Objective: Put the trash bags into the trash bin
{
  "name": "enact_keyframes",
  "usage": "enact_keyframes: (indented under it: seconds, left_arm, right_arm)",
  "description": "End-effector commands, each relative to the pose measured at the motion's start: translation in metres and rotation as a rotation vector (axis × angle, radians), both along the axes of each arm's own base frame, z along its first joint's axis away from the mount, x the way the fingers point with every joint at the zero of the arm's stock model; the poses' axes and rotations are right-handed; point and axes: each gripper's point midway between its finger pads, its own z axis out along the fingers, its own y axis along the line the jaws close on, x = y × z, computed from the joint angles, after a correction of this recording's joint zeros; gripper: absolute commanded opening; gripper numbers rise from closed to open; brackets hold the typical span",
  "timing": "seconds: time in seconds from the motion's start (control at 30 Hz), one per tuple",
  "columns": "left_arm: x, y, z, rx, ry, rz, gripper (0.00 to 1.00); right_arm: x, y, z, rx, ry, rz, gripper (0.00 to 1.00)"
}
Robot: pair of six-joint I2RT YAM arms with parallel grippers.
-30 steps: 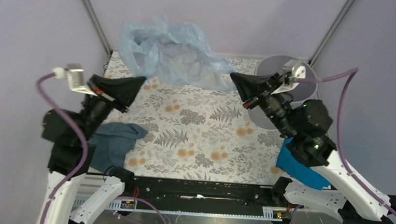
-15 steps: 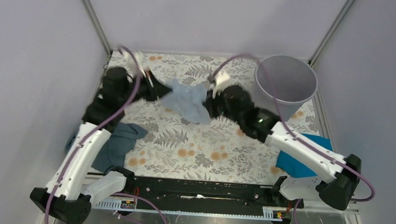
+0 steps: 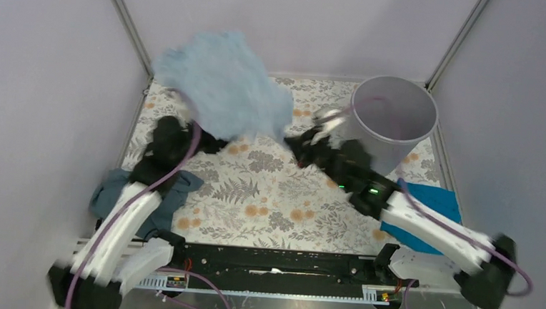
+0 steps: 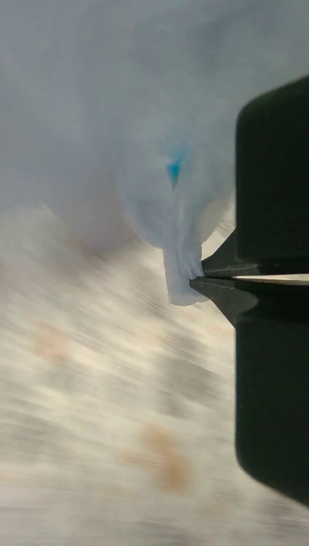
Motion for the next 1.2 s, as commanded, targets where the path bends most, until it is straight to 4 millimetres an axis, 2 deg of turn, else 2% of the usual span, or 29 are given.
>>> enact_keyframes:
  seconds: [0.0, 0.03, 0.07, 0.1, 0.17, 0.27, 0.33, 0.37, 0.4, 0.43, 0.47, 0.5, 0.53, 0.57, 0.6, 0.67, 0.7, 0.73, 0.77, 0.8, 0.83, 0.87, 0.9, 0.93, 0.97, 1.07, 1.1, 1.13, 1.17]
  left_arm:
    - [-0.030, 0.002, -0.229, 0.221, 0.765, -0.041, 0.00]
    - [-0.029, -0.004, -0.218, 0.186, 0.728, -0.066, 0.00]
    - [-0.023, -0.007, -0.201, 0.156, 0.671, -0.066, 0.00]
    - [-0.013, -0.008, -0.180, 0.141, 0.600, -0.054, 0.00]
    - [0.011, -0.009, -0.122, 0.145, 0.443, -0.036, 0.00]
    - [0.031, -0.022, 0.006, 0.138, 0.173, -0.103, 0.00]
    - [0.016, -0.031, 0.102, 0.072, -0.067, -0.177, 0.00]
    - [-0.002, -0.032, 0.145, 0.028, -0.198, -0.214, 0.00]
    - [-0.023, -0.030, 0.180, -0.017, -0.328, -0.236, 0.00]
    - [-0.042, -0.025, 0.201, -0.057, -0.429, -0.240, 0.00]
    - [-0.051, -0.020, 0.202, -0.090, -0.483, -0.226, 0.00]
    - [-0.063, -0.011, 0.203, -0.119, -0.534, -0.189, 0.00]
    - [-0.057, -0.006, 0.189, -0.126, -0.520, -0.141, 0.00]
    - [-0.041, 0.000, 0.164, -0.117, -0.456, -0.074, 0.00]
    - [-0.021, 0.005, 0.130, -0.095, -0.352, -0.007, 0.00]
    - [0.019, 0.011, 0.022, -0.004, -0.023, 0.105, 0.00]
    - [0.028, 0.012, -0.038, 0.055, 0.151, 0.128, 0.00]
    - [0.027, 0.013, -0.100, 0.114, 0.328, 0.130, 0.00]
    - [0.019, 0.012, -0.149, 0.157, 0.474, 0.113, 0.00]
    - [0.006, 0.010, -0.189, 0.176, 0.596, 0.074, 0.00]
    - [-0.005, 0.004, -0.209, 0.158, 0.658, 0.019, 0.00]
    - [-0.014, -0.001, -0.218, 0.127, 0.685, -0.014, 0.00]
    - [-0.017, -0.006, -0.211, 0.087, 0.661, -0.041, 0.00]
    - [-0.017, -0.010, -0.194, 0.051, 0.600, -0.065, 0.00]
    - [-0.015, -0.013, -0.165, 0.023, 0.507, -0.083, 0.00]
    - [-0.011, -0.009, -0.061, 0.035, 0.215, -0.090, 0.00]
    - [-0.014, -0.004, -0.016, 0.052, 0.115, -0.072, 0.00]
    - [-0.014, 0.004, 0.006, 0.082, 0.065, -0.035, 0.00]
    - [-0.014, 0.013, 0.022, 0.100, 0.037, 0.019, 0.00]
  right_arm:
    - [-0.007, 0.025, -0.234, -0.397, 0.510, 0.055, 0.00]
    - [-0.009, 0.026, -0.238, -0.393, 0.526, 0.061, 0.00]
    - [-0.006, 0.027, -0.232, -0.377, 0.509, 0.058, 0.00]
    - [0.000, 0.029, -0.215, -0.361, 0.465, 0.046, 0.00]
    - [0.016, 0.034, -0.163, -0.343, 0.350, 0.020, 0.00]
    - [0.033, 0.042, -0.061, -0.331, 0.174, 0.006, 0.00]
    - [0.032, 0.041, 0.014, -0.266, 0.060, 0.015, 0.00]
    - [0.025, 0.037, 0.047, -0.217, 0.008, 0.027, 0.00]
    - [0.018, 0.031, 0.077, -0.157, -0.045, 0.039, 0.00]
    - [0.006, 0.021, 0.101, -0.095, -0.097, 0.049, 0.00]
    - [-0.002, 0.014, 0.114, -0.045, -0.138, 0.054, 0.00]
    - [-0.006, 0.009, 0.115, -0.010, -0.169, 0.056, 0.00]
    - [-0.007, 0.006, 0.106, 0.004, -0.177, 0.046, 0.00]
    - [-0.003, 0.004, 0.090, 0.005, -0.172, 0.024, 0.00]
    - [0.005, 0.005, 0.063, -0.024, -0.137, -0.007, 0.00]
    - [0.027, 0.010, -0.016, -0.135, -0.007, -0.080, 0.00]
    - [0.034, 0.014, -0.066, -0.213, 0.081, -0.099, 0.00]
    - [0.037, 0.018, -0.114, -0.283, 0.174, -0.102, 0.00]
    - [0.035, 0.021, -0.158, -0.345, 0.269, -0.088, 0.00]
    - [0.028, 0.026, -0.193, -0.391, 0.350, -0.052, 0.00]
    - [0.020, 0.029, -0.217, -0.417, 0.414, -0.017, 0.00]
    - [0.014, 0.031, -0.229, -0.425, 0.455, 0.004, 0.00]
    - [0.012, 0.031, -0.231, -0.420, 0.470, 0.013, 0.00]
    - [0.011, 0.031, -0.221, -0.410, 0.457, 0.018, 0.00]
    - [0.013, 0.030, -0.202, -0.399, 0.428, 0.010, 0.00]
    - [0.016, 0.026, -0.111, -0.346, 0.305, 0.004, 0.00]
    - [0.014, 0.023, -0.078, -0.312, 0.256, 0.010, 0.00]
    - [0.011, 0.018, -0.042, -0.259, 0.202, 0.012, 0.00]
    - [0.007, 0.014, -0.025, -0.231, 0.171, 0.015, 0.00]
